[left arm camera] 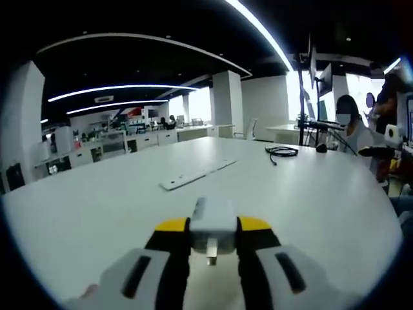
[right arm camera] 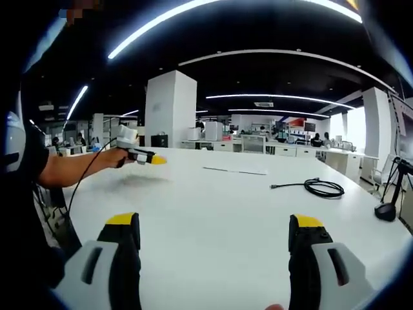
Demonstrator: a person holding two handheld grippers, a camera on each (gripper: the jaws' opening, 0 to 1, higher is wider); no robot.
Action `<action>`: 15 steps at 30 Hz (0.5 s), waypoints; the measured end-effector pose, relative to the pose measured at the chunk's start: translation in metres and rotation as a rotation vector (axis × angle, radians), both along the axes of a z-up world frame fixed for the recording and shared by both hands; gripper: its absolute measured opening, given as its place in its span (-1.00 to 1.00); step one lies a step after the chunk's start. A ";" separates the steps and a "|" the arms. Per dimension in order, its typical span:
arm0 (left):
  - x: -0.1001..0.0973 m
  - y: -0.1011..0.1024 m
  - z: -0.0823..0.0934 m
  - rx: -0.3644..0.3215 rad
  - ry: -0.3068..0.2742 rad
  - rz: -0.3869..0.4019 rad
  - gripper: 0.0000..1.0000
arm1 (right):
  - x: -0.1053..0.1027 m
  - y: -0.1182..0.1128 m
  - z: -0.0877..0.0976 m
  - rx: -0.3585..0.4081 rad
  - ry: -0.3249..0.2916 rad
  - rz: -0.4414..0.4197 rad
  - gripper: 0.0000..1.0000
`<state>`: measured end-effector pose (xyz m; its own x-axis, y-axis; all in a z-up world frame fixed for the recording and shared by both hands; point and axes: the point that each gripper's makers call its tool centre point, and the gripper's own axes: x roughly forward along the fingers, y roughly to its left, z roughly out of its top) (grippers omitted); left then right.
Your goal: Plug the desk Type‑C cable into the charger adapter.
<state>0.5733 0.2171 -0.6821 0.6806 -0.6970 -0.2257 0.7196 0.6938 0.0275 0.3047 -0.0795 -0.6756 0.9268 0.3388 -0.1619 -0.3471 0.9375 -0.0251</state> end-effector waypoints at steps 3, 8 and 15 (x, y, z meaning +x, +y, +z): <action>-0.006 -0.001 0.004 -0.003 -0.008 -0.012 -0.50 | -0.003 0.001 0.004 -0.001 -0.009 0.004 0.93; -0.016 -0.003 0.007 -0.003 -0.012 -0.025 -0.50 | -0.007 0.002 0.009 -0.005 -0.018 0.007 0.93; -0.028 -0.002 0.013 -0.014 -0.018 -0.041 -0.50 | -0.012 0.003 0.013 -0.008 -0.030 0.009 0.93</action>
